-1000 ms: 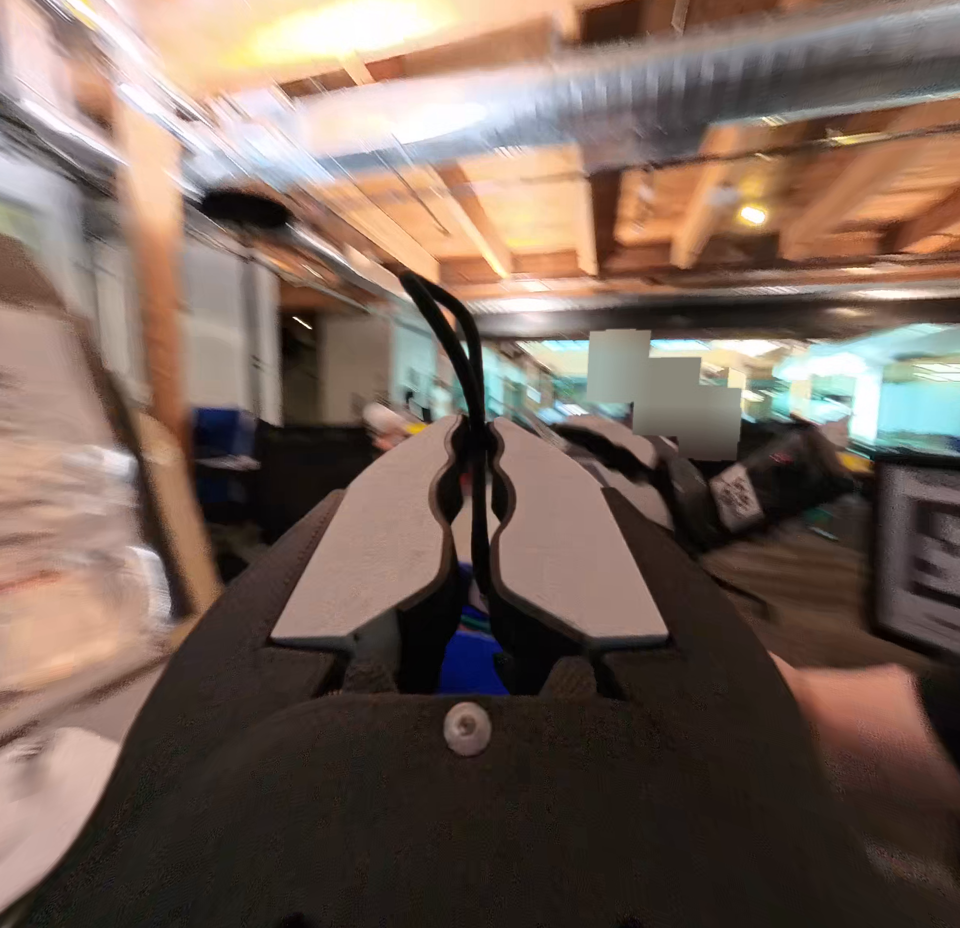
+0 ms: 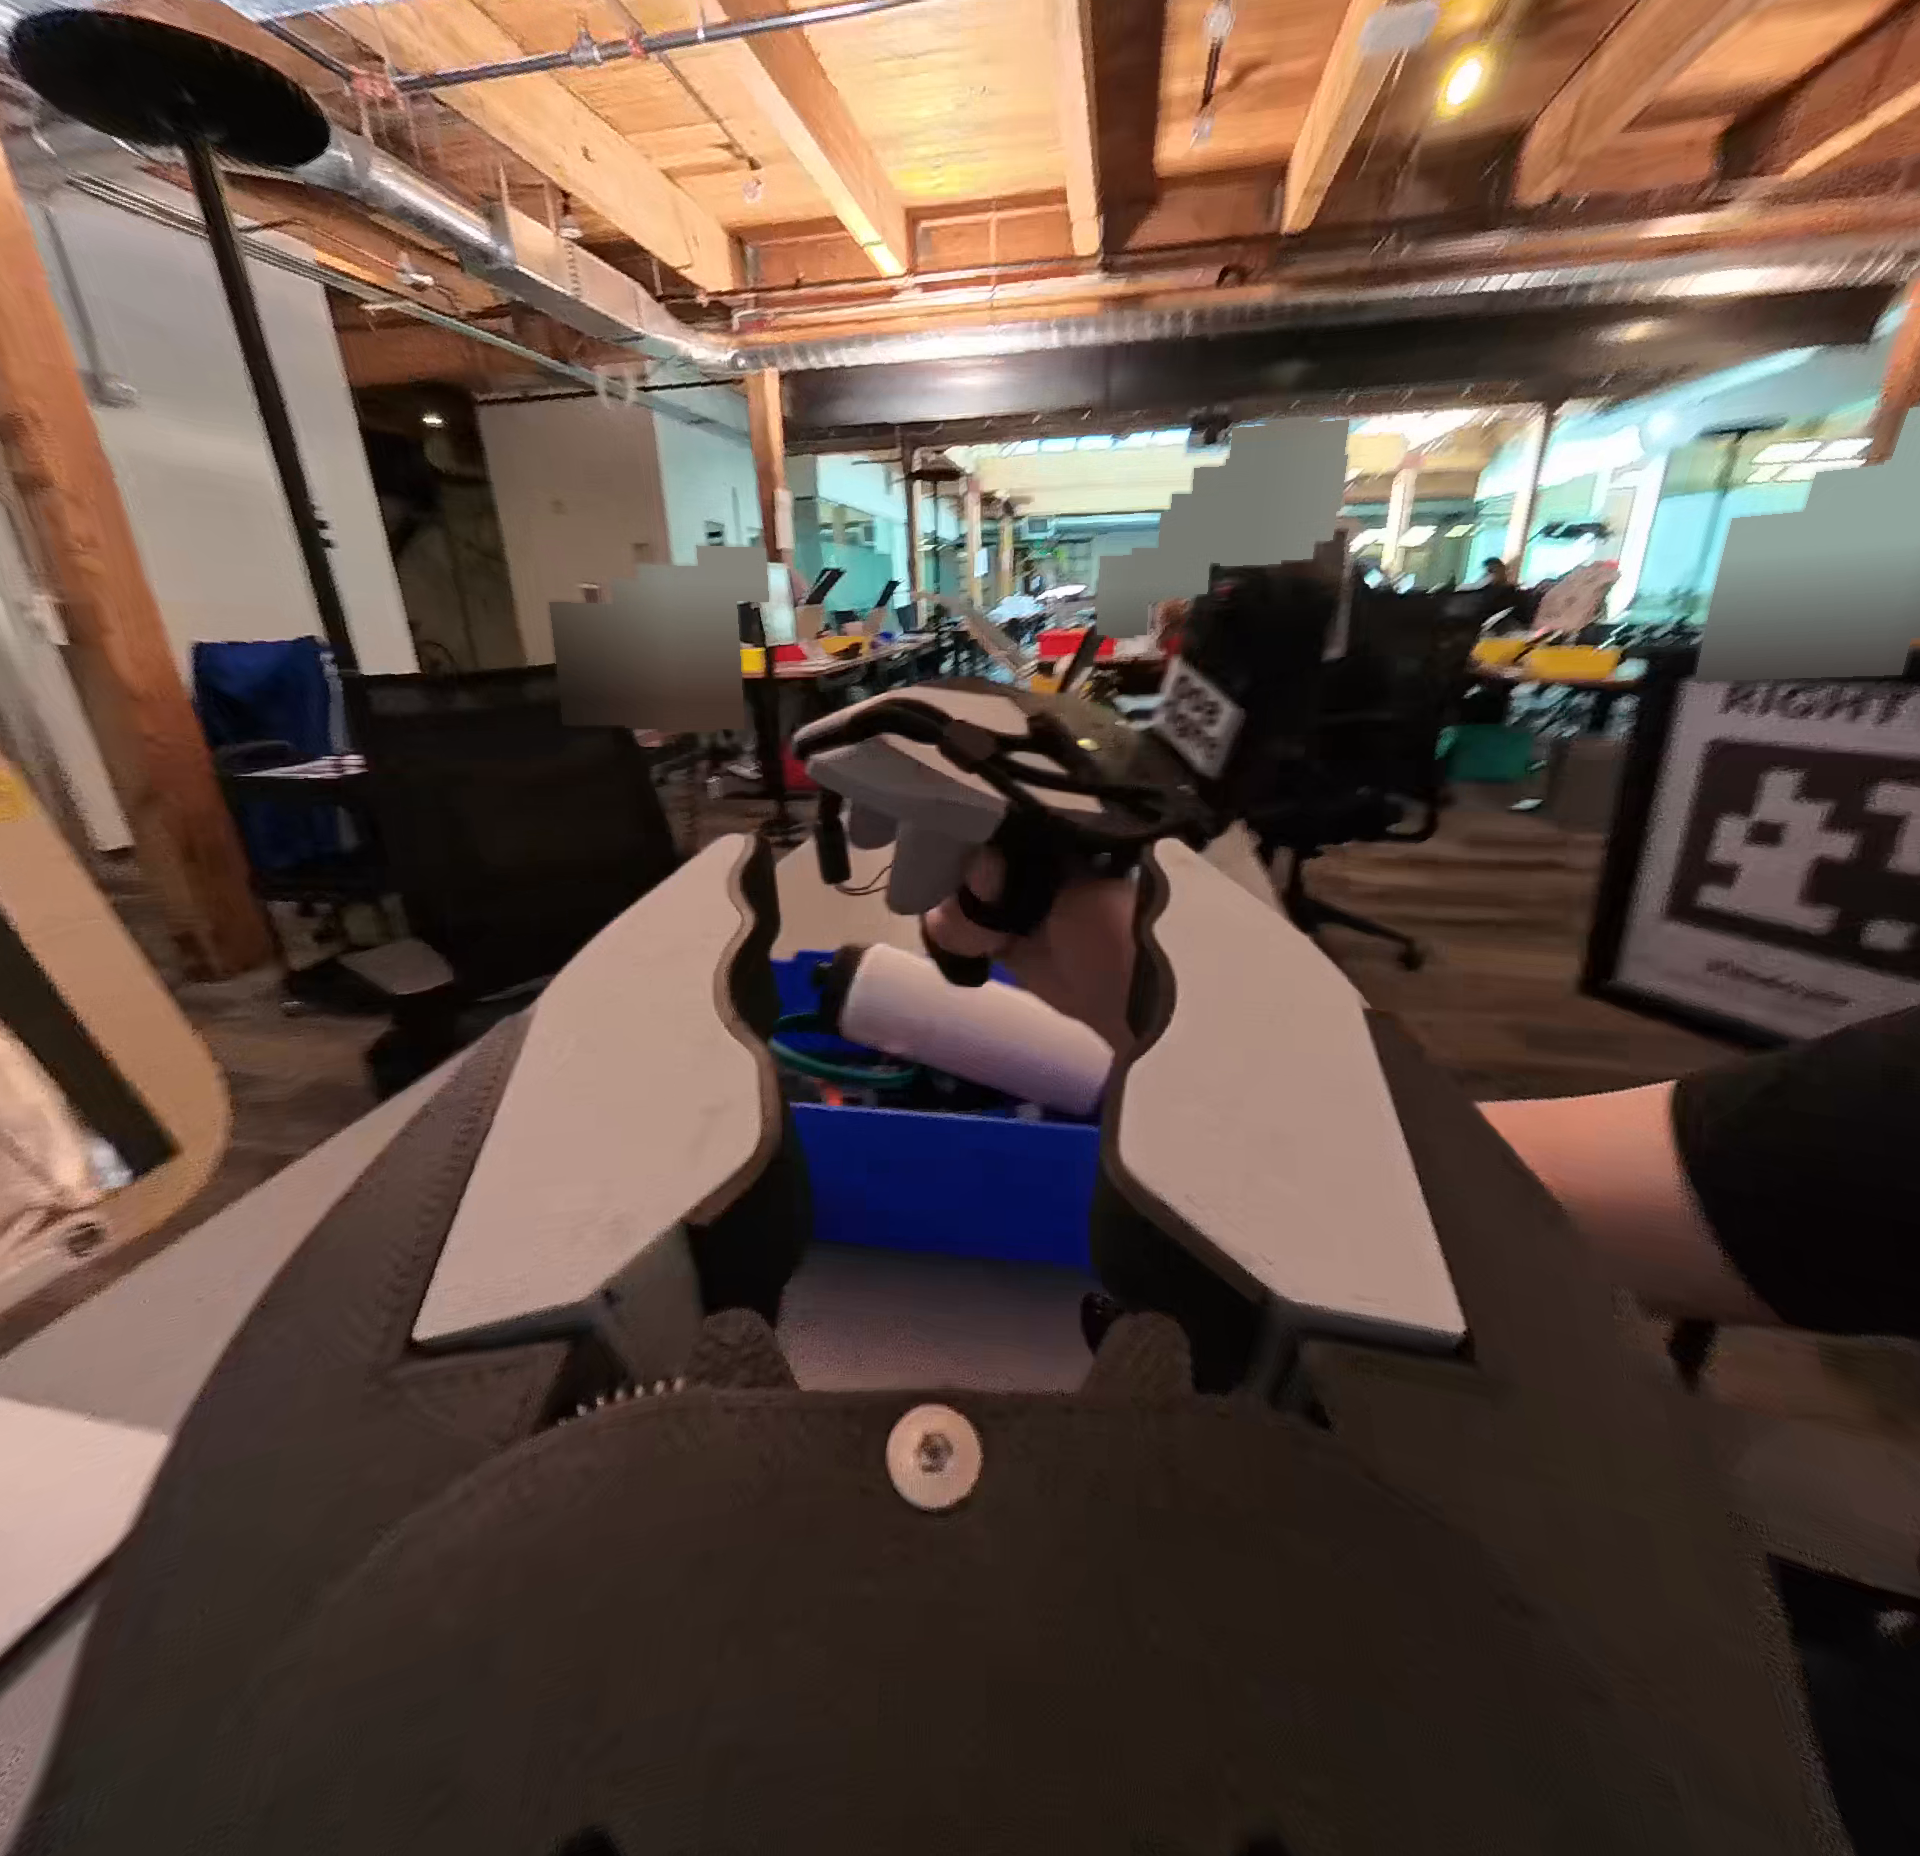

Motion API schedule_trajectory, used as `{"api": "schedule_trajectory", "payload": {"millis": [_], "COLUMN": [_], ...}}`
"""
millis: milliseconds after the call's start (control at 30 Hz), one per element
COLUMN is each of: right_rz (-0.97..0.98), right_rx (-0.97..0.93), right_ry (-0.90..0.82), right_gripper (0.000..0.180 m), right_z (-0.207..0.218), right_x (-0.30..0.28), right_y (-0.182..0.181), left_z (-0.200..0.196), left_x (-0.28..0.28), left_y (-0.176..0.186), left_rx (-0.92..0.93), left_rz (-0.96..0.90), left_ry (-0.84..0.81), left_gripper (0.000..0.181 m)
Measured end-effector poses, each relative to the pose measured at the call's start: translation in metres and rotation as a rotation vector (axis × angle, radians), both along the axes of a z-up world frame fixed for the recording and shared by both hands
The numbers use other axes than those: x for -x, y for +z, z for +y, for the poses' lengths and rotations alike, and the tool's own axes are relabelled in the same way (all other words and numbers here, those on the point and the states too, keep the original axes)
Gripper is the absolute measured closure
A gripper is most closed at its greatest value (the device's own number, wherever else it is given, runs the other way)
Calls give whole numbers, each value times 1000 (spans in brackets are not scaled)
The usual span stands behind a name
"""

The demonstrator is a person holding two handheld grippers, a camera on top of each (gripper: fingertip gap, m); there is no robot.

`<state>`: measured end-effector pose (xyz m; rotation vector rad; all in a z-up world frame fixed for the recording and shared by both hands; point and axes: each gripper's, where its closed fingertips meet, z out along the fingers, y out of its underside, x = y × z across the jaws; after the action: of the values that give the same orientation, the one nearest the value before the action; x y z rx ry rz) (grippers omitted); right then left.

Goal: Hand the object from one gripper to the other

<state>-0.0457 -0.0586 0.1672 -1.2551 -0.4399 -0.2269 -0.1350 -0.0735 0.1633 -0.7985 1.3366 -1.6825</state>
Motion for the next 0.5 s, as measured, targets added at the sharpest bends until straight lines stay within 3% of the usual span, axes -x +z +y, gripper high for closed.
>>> {"api": "schedule_trajectory", "payload": {"millis": [100, 333, 500], "right_rz": [192, 843, 767], "right_rx": [42, 371, 425], "right_ry": [172, 649, 740], "right_gripper": [173, 177, 173], "right_z": [-3, 7, 12], "right_x": [-4, 9, 38], "right_y": [2, -12, -24], "left_z": [4, 3, -11], "left_x": [-1, -24, -38], "left_y": [-3, -38, -57], "left_rx": [42, -133, 16], "left_rz": [21, 138, 237], "left_ry": [-37, 85, -28], "left_gripper": [119, 130, 136]}}
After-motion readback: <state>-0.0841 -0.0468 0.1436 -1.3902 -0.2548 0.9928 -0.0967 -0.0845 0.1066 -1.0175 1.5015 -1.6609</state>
